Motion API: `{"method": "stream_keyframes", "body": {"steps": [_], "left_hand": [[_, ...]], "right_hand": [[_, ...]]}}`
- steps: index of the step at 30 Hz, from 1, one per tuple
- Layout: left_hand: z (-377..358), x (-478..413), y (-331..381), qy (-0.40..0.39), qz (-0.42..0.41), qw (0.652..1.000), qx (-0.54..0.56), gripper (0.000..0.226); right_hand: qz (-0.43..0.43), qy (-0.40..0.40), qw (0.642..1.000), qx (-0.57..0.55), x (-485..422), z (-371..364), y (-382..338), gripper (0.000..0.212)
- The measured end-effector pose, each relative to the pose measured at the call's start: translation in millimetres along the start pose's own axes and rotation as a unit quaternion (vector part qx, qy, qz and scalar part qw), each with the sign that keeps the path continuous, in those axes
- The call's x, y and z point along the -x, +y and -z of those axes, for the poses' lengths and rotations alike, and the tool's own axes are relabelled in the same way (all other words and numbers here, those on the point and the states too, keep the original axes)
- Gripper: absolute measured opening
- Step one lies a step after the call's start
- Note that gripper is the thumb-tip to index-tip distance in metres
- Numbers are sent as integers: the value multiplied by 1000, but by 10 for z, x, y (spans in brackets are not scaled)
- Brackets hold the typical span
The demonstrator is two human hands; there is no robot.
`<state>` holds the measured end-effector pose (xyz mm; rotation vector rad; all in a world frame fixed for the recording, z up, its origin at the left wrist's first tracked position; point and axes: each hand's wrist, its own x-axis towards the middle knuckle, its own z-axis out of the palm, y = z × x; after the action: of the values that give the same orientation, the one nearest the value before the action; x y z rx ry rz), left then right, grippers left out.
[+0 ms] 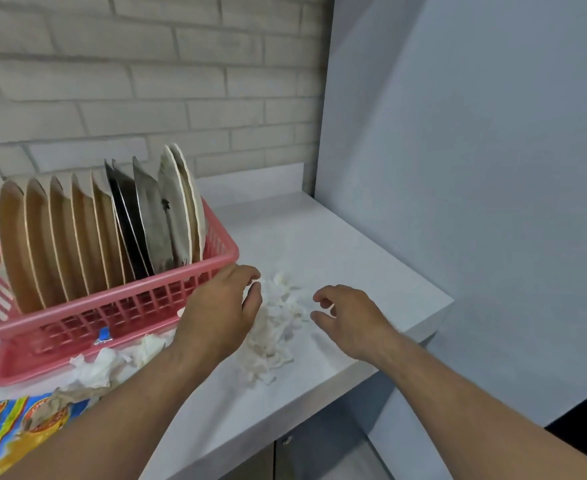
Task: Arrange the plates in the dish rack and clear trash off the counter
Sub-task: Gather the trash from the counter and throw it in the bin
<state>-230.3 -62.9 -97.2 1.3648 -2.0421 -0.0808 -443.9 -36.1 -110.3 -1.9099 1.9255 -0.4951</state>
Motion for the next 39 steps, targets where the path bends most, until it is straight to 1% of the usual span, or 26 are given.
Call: {"method": "stream_keyframes", "body": {"steps": [4,8,10,12,14,15,16,17,18,19,21,24,27,30,32,34,36,37,39], "left_hand": [[-127,-112,-90,-6,-1,1000,-7,19],[-213,-173,-134,-5,13,1000,-26,16],[-233,-209,-144,-7,20,999,-38,16],[-265,-252,-152,-10,27,998,-49,16],[-307,-296,-131,-17,38,998,-54,16],[-334,-319,-115,-20,40,997,-56,17],[-362,-343,-92,-22,41,997,-55,17],[-389,-372,-63,-22,40,998,-54,18],[-414,-406,-30,-24,39,998,-52,18],[-440,-442,4,-31,38,997,-53,20],[-498,-533,67,-64,41,995,-65,24],[-606,-694,124,-141,47,983,-110,34],[-784,-902,129,-215,63,957,-183,40],[-992,-1085,124,-257,91,934,-230,37],[-1140,-1147,98,-276,95,923,-253,25],[-1250,-1175,48,-289,100,921,-240,20],[-1273,-1214,24,-291,120,931,-186,27],[-1250,-1245,31,-283,118,938,-161,30],[-1140,-1319,81,-251,103,956,-109,32]], "right_hand": [[0,-45,999,11,-247,-148,-4,42],[25,-77,996,46,-537,-285,19,48],[48,-91,992,74,-625,-339,39,40],[63,-90,991,80,-679,-354,92,28],[72,-72,993,61,-724,-314,177,17],[72,-58,995,48,-750,-275,221,7],[71,-44,996,33,-771,-218,253,8],[69,-34,997,21,-795,-163,288,18],[64,-29,997,8,-813,-112,330,21],[62,-28,998,-10,-819,-60,368,19],[55,-33,997,-53,-816,26,437,11],[45,-45,991,-116,-765,107,524,23],[41,-49,989,-137,-710,155,590,25],[30,-50,989,-136,-659,180,661,22],[21,-58,989,-132,-624,192,742,18],[0,-69,987,-147,-580,216,812,13],[-19,-70,987,-140,-564,234,864,20],[-23,-70,989,-130,-570,237,884,21],[-24,-66,990,-120,-602,224,901,14]]}}
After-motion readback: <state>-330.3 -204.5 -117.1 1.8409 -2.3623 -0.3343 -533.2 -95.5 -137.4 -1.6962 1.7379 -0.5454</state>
